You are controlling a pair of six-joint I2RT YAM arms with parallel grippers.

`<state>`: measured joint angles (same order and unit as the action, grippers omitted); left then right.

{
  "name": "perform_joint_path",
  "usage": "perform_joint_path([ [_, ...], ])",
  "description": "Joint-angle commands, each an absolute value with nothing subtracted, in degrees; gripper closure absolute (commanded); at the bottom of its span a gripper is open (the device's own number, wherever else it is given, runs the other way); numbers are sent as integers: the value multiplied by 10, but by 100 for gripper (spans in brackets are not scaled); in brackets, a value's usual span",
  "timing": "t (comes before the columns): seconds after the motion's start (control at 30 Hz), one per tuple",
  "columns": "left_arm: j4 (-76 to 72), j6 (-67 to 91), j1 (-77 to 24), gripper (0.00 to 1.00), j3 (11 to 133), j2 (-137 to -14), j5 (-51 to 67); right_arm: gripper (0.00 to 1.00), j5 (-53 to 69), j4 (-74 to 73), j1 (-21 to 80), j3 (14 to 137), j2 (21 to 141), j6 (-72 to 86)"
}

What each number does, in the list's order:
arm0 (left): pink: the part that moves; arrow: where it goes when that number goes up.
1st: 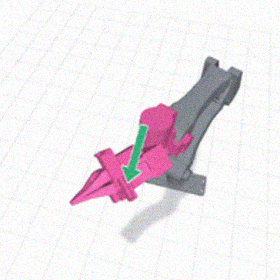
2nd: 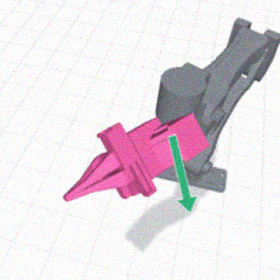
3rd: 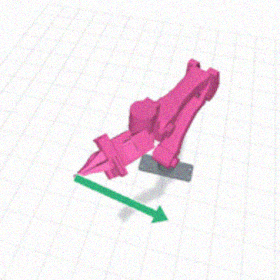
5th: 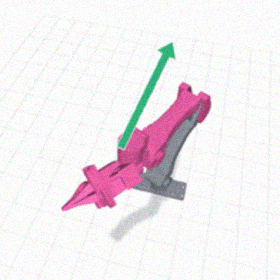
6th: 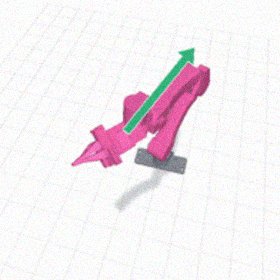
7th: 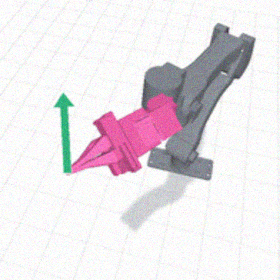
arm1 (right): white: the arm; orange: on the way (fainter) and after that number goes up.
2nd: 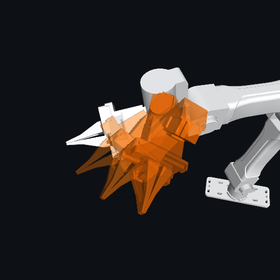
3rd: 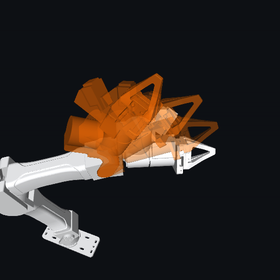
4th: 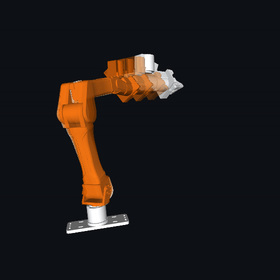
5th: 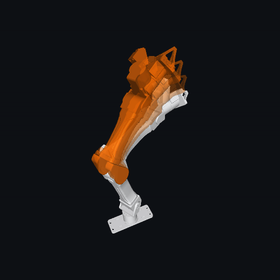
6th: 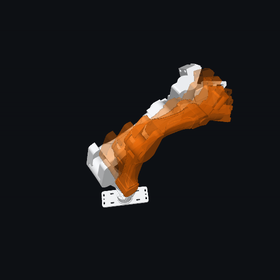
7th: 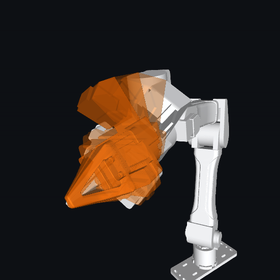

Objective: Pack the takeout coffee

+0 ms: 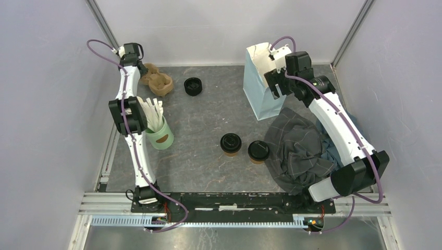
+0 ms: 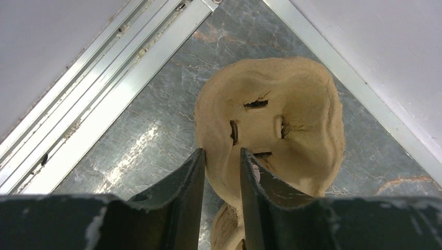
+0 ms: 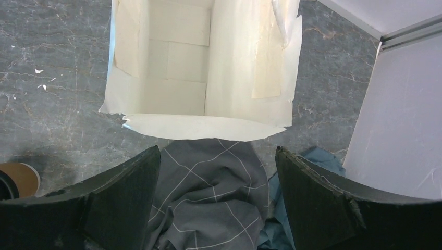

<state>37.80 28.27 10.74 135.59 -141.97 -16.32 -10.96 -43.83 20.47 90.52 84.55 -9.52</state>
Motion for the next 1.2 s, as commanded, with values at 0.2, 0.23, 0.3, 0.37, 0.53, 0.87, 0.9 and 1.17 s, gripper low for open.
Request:
perform_joint_path([
  [0.2,338,280,105,68,1376,-1427,-185,12,-96,-421,200,916,841,-97],
  [0.23,338,279,105,68,1376,-1427,-187,12,-95,-420,200,915,841,-97],
  [0.3,337,278,105,67,1375,-1428,-189,12,-94,-421,199,914,840,-97],
  [0.37,335,277,104,66,1377,-1430,-187,12,-92,-419,199,914,840,-97],
  [0.53,333,268,104,66,1374,-1433,-193,12,-90,-420,200,914,840,-97],
  [0.87,328,258,103,68,1377,-1440,-194,12,-86,-420,198,915,841,-96],
  [0.9,328,257,103,69,1377,-1439,-194,12,-87,-419,198,915,840,-96],
  [1.17,328,255,103,82,1388,-1433,-187,12,-86,-419,197,916,844,-96],
])
